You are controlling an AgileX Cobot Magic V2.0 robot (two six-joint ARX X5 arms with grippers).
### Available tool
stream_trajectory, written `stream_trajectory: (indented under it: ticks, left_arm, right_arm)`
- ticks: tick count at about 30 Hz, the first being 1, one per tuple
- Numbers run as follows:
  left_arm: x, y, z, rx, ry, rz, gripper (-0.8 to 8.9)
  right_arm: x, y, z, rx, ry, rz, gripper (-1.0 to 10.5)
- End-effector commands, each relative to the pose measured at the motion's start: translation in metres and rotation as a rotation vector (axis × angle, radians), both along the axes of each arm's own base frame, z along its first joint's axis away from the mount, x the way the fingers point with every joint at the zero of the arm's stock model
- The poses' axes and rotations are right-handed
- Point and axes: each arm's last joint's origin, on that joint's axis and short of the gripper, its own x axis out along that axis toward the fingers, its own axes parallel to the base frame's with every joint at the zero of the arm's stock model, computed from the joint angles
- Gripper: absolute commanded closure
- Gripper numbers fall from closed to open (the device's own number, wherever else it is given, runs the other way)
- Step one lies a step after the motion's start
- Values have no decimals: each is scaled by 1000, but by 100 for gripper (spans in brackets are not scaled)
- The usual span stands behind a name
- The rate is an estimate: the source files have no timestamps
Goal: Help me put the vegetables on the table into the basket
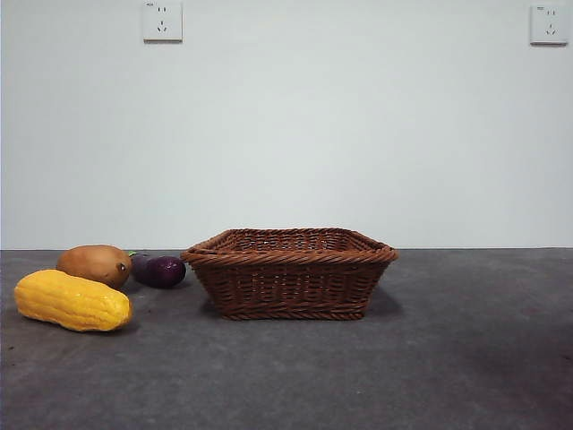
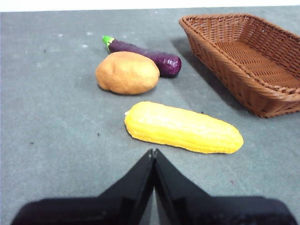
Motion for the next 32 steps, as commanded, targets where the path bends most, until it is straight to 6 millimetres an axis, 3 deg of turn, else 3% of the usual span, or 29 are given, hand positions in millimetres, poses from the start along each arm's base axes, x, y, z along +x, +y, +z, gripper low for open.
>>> stream_trajectory:
  ticks: [1,6,12,18,26,32]
  left_arm:
    - [0,0,-3,-5,11,3,817]
    - [1,0,0,-26,3,9,818]
    - [0,0,25,-104,-34,30,821]
    - [0,0,70,-160,-99,18,820]
    - [-2,-2,136,-147,-50,-46,820]
    - [-5,-4,174,-109,28,-137,820]
  right_arm:
    - [0,0,-2,8,6,-7,946]
    - [0,0,0,13,-18,4,950]
    - [-2,3,23,36,-109,82,955]
    - [-8,4,59,76,-137,116,955]
    - [-15,9,113,36,15,297,955]
    - [-16,12,154,-18,142,396,955]
